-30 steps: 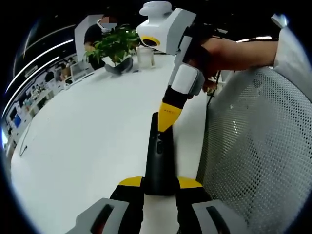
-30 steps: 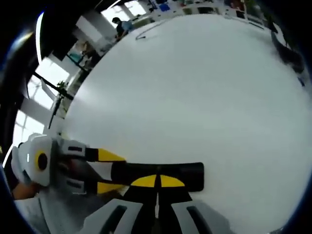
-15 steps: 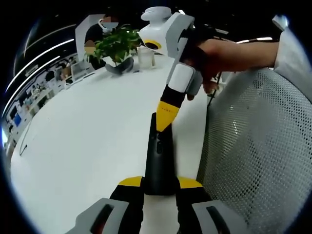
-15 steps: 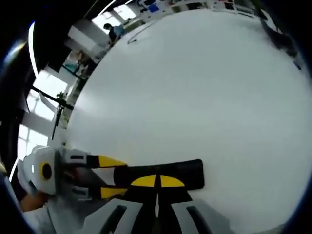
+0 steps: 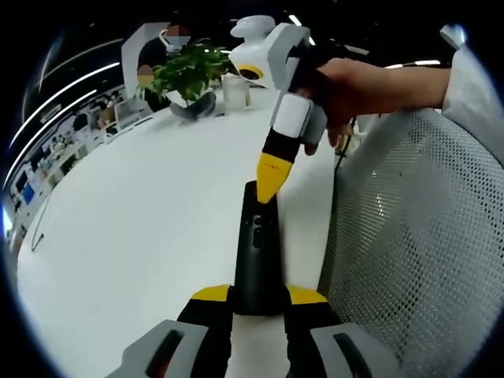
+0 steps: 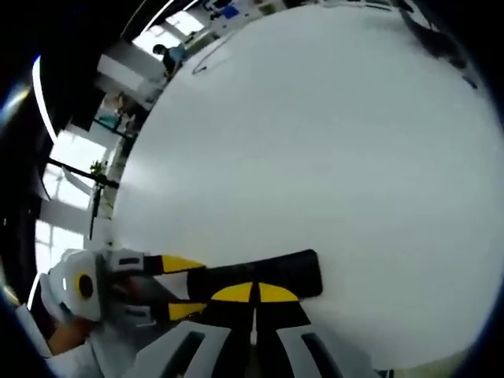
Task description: Press the specified remote control buttons in sequence, fully releasing each button before pressing the next.
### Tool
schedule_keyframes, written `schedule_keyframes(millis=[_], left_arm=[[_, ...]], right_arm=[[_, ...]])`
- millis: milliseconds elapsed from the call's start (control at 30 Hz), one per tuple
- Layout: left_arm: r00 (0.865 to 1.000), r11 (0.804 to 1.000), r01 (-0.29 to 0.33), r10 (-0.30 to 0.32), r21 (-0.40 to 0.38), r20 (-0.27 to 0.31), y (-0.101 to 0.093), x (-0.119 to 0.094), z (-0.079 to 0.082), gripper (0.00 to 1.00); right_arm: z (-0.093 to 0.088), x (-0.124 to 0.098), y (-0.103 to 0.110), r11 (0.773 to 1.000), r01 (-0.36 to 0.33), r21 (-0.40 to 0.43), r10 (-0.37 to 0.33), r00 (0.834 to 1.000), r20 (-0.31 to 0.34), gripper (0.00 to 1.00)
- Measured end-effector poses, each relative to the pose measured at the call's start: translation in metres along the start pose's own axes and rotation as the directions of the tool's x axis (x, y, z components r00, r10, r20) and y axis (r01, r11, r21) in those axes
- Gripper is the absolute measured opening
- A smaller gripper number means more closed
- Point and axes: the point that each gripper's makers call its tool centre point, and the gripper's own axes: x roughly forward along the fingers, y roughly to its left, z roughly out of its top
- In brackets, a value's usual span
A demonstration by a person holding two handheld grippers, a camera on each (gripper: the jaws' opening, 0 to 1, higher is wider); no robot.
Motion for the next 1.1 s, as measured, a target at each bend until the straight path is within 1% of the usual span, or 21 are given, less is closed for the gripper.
schedule_keyframes(millis=[33,67,133,200,333,433,467,533,567,600,667,700,767,800,867,933,1067,1100], left_arm=[[1.000,1.000,0.000,0.000,0.000,0.000,0.000,0.000,0.000,0.24],[1.000,1.000,0.000,0.000,0.000,0.000,0.000,0.000,0.000,0.24],[1.000,1.000,-0.001,0.001,0.000,0.001,0.000,0.000,0.000,0.24],[1.000,1.000,-0.001,0.001,-0.001,0.001,0.000,0.000,0.000,0.24],[1.000,1.000,-0.002,0.002,-0.002,0.001,-0.001,0.000,0.000,0.24],[1.000,1.000,-0.002,0.002,-0.005,0.001,-0.001,0.000,0.001,0.24],[1.000,1.000,-0.001,0.002,-0.006,0.001,-0.001,0.000,0.000,0.24],[1.000,1.000,0.001,-0.001,-0.010,0.002,-0.001,0.001,0.000,0.24],[1.000,1.000,0.002,-0.002,-0.015,0.003,-0.001,0.001,0.000,0.24],[1.000,1.000,0.003,-0.003,-0.019,0.004,-0.001,0.001,0.000,0.24],[1.000,1.000,0.004,-0.004,-0.025,0.007,-0.001,0.001,0.001,0.24],[1.000,1.000,0.004,-0.004,-0.024,0.009,-0.001,0.002,0.001,0.24],[1.000,1.000,0.003,-0.003,-0.025,0.011,-0.001,0.002,0.001,0.24],[1.000,1.000,0.003,-0.002,-0.026,0.012,-0.001,0.002,0.002,0.24],[1.000,1.000,0.002,-0.002,-0.027,0.012,-0.001,0.002,0.002,0.24],[1.000,1.000,0.001,0.000,-0.027,0.013,0.000,0.002,0.002,0.24],[1.000,1.000,0.001,-0.001,-0.028,0.014,0.000,0.002,0.002,0.24],[1.000,1.000,0.001,-0.001,-0.028,0.014,0.000,0.002,0.002,0.24]], right_arm=[[0.001,0.000,0.001,1.000,0.000,-0.006,0.000,1.000,0.004,0.00],[0.002,0.001,0.002,0.999,0.013,-0.033,-0.012,1.000,0.012,0.00],[0.000,0.003,-0.002,0.997,0.042,-0.067,-0.042,0.999,0.000,0.00],[-0.001,0.005,-0.004,0.996,0.048,-0.069,-0.049,0.999,-0.013,0.00],[-0.002,0.004,-0.003,0.996,0.048,-0.079,-0.049,0.999,-0.009,0.00],[-0.003,0.006,-0.003,0.982,0.079,-0.171,-0.079,0.997,0.003,0.00],[-0.003,0.006,-0.003,0.979,0.083,-0.188,-0.085,0.996,0.001,0.00],[-0.004,0.006,-0.001,0.977,0.092,-0.193,-0.095,0.996,-0.005,0.00],[-0.003,0.006,-0.001,0.973,0.099,-0.207,-0.103,0.995,-0.009,0.00],[-0.004,0.007,-0.002,0.964,0.110,-0.242,-0.119,0.993,-0.021,0.00],[-0.004,0.007,-0.002,0.958,0.120,-0.261,-0.133,0.991,-0.034,0.00],[-0.003,0.008,-0.002,0.955,0.134,-0.265,-0.155,0.986,-0.057,0.00],[-0.002,0.008,-0.003,0.951,0.152,-0.270,-0.179,0.981,-0.076,0.00],[-0.002,0.009,-0.004,0.947,0.172,-0.273,-0.203,0.975,-0.091,0.00],[-0.002,0.009,-0.005,0.930,0.200,-0.309,-0.245,0.963,-0.116,0.00],[-0.001,0.010,-0.004,0.922,0.207,-0.327,-0.263,0.955,-0.138,0.00],[0.000,0.011,-0.006,0.941,0.201,-0.274,-0.268,0.935,-0.233,0.00],[0.000,0.011,-0.006,0.942,0.199,-0.271,-0.272,0.926,-0.263,0.00]])
